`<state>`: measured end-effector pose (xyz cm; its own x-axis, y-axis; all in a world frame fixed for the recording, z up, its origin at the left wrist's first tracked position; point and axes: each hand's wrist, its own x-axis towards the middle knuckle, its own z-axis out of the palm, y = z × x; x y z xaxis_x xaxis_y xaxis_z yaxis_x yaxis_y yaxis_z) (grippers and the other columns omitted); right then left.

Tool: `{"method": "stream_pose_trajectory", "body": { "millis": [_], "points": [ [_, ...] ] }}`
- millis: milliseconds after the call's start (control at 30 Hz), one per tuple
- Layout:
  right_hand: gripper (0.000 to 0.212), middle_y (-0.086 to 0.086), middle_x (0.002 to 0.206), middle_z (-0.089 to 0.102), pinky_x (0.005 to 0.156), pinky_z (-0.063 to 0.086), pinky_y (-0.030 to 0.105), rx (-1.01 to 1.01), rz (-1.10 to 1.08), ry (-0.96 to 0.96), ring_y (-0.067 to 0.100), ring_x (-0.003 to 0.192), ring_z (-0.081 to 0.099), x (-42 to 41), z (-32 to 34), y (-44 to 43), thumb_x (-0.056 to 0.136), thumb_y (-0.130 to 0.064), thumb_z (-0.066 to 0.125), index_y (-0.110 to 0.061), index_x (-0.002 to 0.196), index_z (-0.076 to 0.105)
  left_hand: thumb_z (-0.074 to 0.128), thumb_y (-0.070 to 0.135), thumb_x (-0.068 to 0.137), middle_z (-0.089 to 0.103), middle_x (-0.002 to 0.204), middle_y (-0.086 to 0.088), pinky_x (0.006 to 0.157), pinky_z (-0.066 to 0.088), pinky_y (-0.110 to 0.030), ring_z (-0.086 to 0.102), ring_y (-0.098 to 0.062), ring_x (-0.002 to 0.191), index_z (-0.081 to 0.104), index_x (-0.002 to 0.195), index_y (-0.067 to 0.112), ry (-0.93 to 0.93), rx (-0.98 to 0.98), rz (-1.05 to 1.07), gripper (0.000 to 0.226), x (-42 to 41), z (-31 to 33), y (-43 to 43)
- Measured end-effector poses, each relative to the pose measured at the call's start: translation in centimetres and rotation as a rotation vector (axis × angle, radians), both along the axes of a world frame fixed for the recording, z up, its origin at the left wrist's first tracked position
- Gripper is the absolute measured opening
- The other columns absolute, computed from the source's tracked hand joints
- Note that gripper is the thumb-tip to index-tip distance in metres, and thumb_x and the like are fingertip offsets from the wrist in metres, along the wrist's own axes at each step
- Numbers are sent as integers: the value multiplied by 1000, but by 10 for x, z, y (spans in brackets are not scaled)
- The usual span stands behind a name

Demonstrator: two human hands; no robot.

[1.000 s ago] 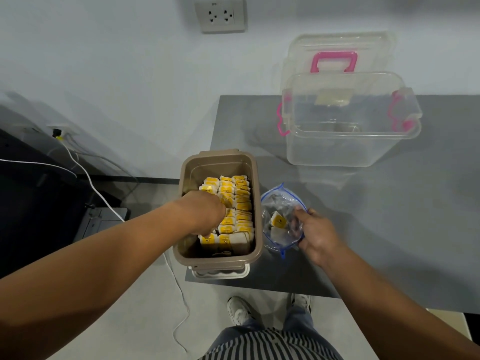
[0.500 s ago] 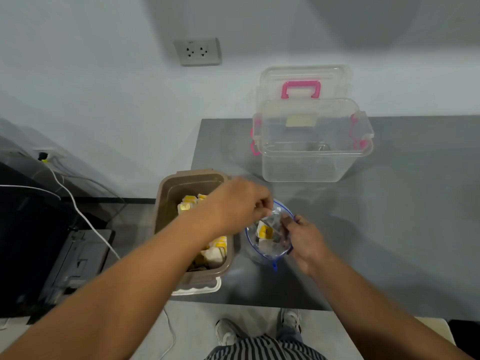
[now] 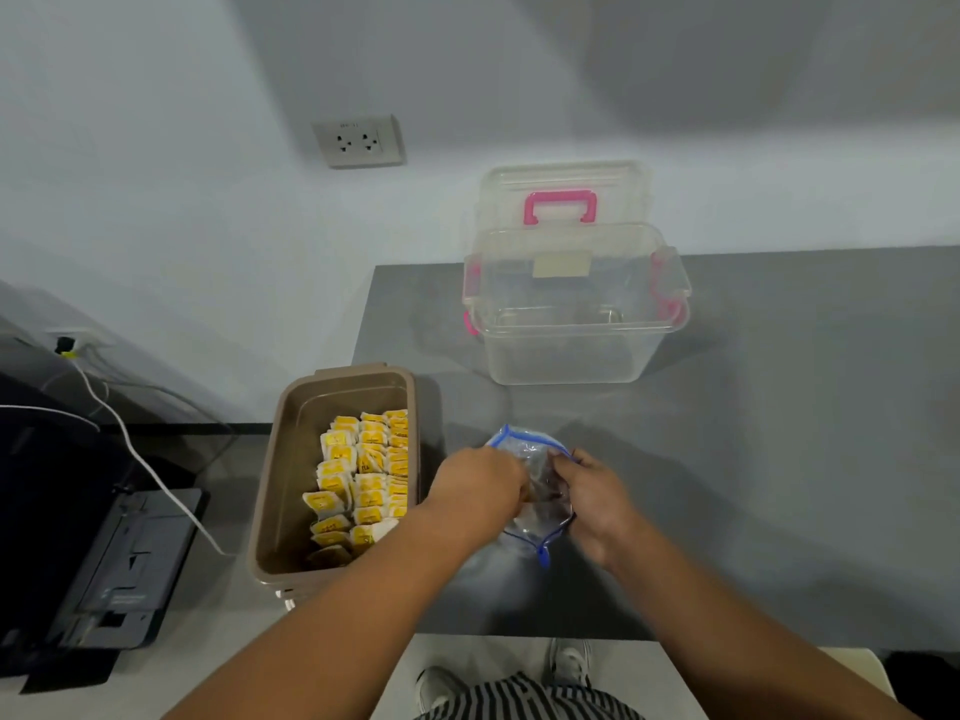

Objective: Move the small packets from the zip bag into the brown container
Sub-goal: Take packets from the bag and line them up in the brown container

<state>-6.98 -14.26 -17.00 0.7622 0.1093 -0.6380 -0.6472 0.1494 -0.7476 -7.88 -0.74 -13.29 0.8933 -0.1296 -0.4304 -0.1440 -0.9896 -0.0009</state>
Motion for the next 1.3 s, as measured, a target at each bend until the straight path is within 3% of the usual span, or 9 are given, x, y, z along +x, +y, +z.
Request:
{"method": "stream_pose_trajectory", "body": {
  "millis": [167, 300, 433, 533, 700, 833, 1000, 1167, 1300],
  "points": [
    [13, 25, 100, 73, 86, 57, 50, -99, 96, -19, 30, 84, 68, -2, -9, -2, 99, -10, 55, -3, 98, 66, 57, 23, 95, 68, 101, -3, 69, 45, -32, 62, -23, 84, 72, 105, 22, 57, 23, 89, 18, -6, -14, -10],
    [14, 22, 99, 73, 91, 57, 53, -212, 165, -93, 31, 87, 70, 0, -15, -3, 98, -15, 59, -4, 100, 67, 59, 21, 94, 67, 101, -5, 71, 48, -32, 59, -21, 83, 70, 106, 18, 108, -11, 137, 16, -9, -18, -12],
    [12, 6, 99, 72, 76, 59, 32, -329, 264, -165, 22, 92, 70, -1, -16, -8, 101, -19, 55, -14, 104, 65, 56, 22, 95, 68, 98, -8, 76, 54, -34, 65, -25, 88, 69, 103, 12, 48, -160, 180, 18, -8, -20, -10],
    [8, 8, 95, 70, 63, 50, 23, -325, 252, -159, 20, 84, 66, 1, -20, -11, 99, -11, 55, -11, 103, 62, 59, 24, 94, 66, 90, -5, 78, 56, -29, 63, -16, 79, 70, 101, 13, 57, -235, 248, 17, -6, -16, -7],
    [14, 4, 91, 68, 64, 49, 24, -379, 262, -185, 18, 81, 64, 3, -25, -12, 95, -4, 56, -17, 95, 61, 66, 18, 85, 70, 84, -1, 76, 59, -27, 67, -14, 76, 75, 87, 16, 29, -440, 349, 9, -6, -11, 2],
    [18, 5, 96, 68, 70, 56, 32, -412, 264, -192, 18, 84, 65, 5, -27, -14, 96, -2, 52, -18, 98, 60, 65, 10, 84, 66, 89, 7, 72, 56, -24, 66, -12, 80, 69, 89, 24, 12, -609, 429, 16, -8, -9, 6],
    [22, 8, 95, 69, 80, 60, 43, -419, 238, -196, 26, 89, 67, 6, -31, -12, 94, 1, 51, -19, 94, 60, 56, 11, 92, 66, 94, 7, 69, 47, -17, 58, -9, 73, 76, 93, 26, 58, -626, 397, 25, -8, -7, 7],
    [16, 11, 98, 71, 83, 60, 46, -393, 210, -180, 28, 91, 69, 8, -35, -10, 95, -2, 53, -15, 98, 63, 71, 9, 83, 70, 98, 4, 86, 56, -26, 67, -11, 86, 77, 104, 26, 36, -598, 332, 27, -8, -3, 11],
    [11, 13, 93, 69, 72, 56, 39, -382, 172, -189, 24, 82, 65, 9, -36, -7, 96, -4, 55, -13, 94, 60, 75, 20, 85, 74, 90, 7, 86, 57, -30, 69, -9, 83, 77, 96, 26, -109, -569, 368, 13, -4, 1, 11]
  ]
}}
